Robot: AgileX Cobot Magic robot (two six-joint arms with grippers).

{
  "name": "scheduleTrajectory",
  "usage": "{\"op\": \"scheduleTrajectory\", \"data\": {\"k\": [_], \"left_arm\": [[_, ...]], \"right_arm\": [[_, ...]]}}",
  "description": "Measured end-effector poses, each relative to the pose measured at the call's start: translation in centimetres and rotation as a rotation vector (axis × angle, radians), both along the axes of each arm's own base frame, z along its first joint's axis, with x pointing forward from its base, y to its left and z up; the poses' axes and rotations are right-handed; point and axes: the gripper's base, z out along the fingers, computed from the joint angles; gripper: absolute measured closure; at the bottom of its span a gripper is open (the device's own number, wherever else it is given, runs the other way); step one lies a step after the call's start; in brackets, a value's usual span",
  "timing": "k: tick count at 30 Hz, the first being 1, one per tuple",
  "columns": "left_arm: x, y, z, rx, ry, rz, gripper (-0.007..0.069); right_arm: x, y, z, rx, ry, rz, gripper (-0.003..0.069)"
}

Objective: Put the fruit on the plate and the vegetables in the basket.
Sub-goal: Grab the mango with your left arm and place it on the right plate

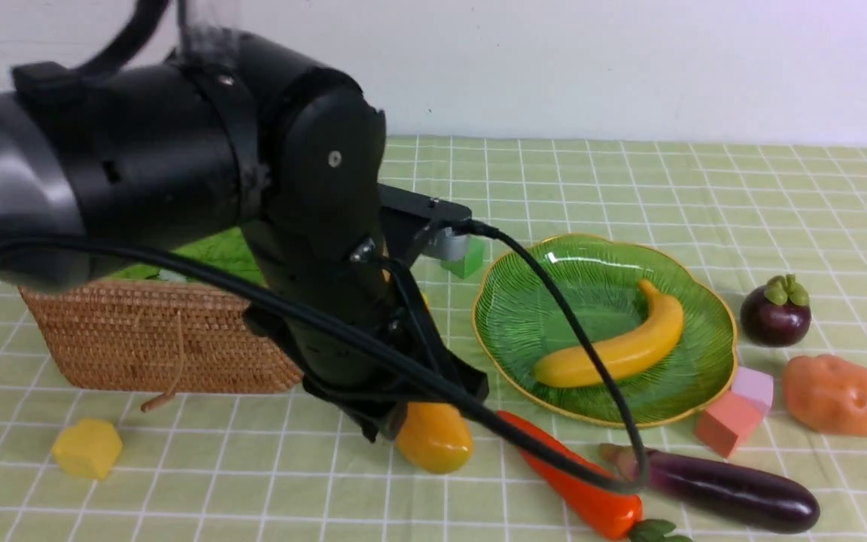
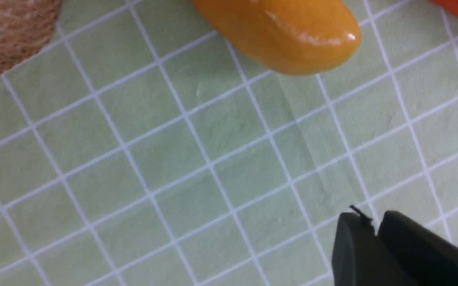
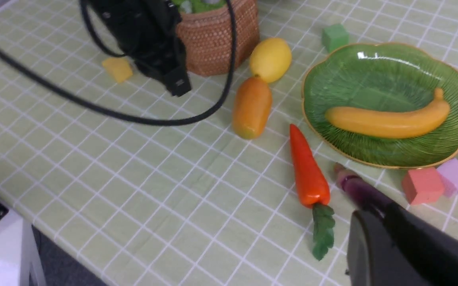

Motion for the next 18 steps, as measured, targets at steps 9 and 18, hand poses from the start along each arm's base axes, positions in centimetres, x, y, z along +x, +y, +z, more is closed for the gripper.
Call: {"op": "scheduleTrajectory", "data": {"k": [9,18], "left_arm": [[3.4,-2.4,-5.4,-0.048,-0.012,0.198,0.0011],[5.0,-3.3,-7.9,-0.061,-0.055,0.242,-0.0031]], "right_arm": [[-0.4,0.7,0.3,0.009,-0.039,0.111,0.0591],[-0.4,0.7,0.3,-0.010,-0.058,0.126,0.0585]]}}
